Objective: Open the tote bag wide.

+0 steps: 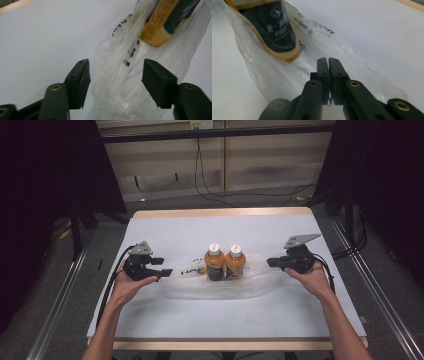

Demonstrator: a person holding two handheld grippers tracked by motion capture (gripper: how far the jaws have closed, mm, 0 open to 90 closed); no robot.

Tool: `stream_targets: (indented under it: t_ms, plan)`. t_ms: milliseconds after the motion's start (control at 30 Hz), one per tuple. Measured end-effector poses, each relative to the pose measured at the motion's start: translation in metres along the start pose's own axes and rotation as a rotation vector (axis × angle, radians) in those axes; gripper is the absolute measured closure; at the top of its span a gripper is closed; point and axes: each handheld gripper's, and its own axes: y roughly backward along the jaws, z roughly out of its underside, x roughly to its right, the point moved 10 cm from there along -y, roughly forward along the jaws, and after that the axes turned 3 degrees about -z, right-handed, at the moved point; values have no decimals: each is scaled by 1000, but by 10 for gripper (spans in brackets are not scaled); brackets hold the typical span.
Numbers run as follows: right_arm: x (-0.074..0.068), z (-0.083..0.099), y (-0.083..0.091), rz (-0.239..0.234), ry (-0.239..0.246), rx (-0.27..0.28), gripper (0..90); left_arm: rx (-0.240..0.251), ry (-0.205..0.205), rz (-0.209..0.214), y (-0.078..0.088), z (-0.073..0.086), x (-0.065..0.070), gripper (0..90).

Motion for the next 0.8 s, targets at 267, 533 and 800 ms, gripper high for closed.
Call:
stream_targets:
  t_ms: [267, 533, 800]
  plan:
    - [-8, -9, -4, -12, 3, 11, 631, 22, 26, 18, -3, -10, 11, 151]
    - [-19, -21, -8, -45, 6, 29, 630, 25, 16, 55, -12, -22, 39, 173]
    - [-29, -39, -8, -61, 29, 63, 830, 73, -83, 138, -12, -36, 83, 554]
